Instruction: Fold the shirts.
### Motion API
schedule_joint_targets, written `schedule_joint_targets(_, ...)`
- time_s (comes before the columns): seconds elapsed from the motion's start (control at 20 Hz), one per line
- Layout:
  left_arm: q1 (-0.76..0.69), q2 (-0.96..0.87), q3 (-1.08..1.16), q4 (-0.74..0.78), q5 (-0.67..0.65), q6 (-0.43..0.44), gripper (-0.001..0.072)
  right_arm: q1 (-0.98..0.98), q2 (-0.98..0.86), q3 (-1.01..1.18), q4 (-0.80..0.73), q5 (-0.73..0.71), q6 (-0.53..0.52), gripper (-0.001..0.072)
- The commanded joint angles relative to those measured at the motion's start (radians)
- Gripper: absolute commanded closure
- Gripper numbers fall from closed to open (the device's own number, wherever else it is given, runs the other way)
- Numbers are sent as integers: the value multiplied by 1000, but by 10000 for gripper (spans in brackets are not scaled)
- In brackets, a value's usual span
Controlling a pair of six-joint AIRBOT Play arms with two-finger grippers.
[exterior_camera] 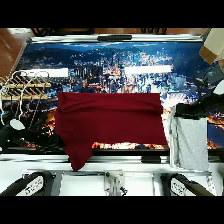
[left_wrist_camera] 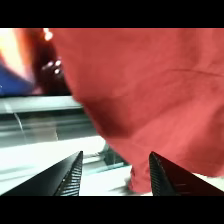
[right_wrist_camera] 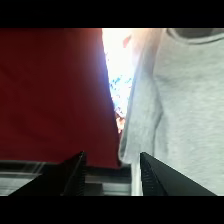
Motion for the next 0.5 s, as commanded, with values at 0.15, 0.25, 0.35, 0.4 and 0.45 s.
schedule_joint_targets(0.15, -106, 4, -46, -69, 171, -46, 480, 3, 53, -253, 128, -5, -21, 57)
schedule_joint_targets(0.25, -109, 4, -46, -68, 169, -23, 550, 8, 74, -334, 130, -45, -21, 57)
schedule_joint_targets(0.35, -109, 5, -44, -67, 169, -23, 675, 31, 71, -391, 115, -77, -21, 58)
schedule_joint_targets(0.4, -109, 5, -42, -67, 169, -23, 675, 46, 71, -415, 93, -105, -11, 57)
schedule_joint_targets(0.45, -109, 5, -41, -67, 169, -23, 675, 61, 71, -433, 66, -139, 6, 58)
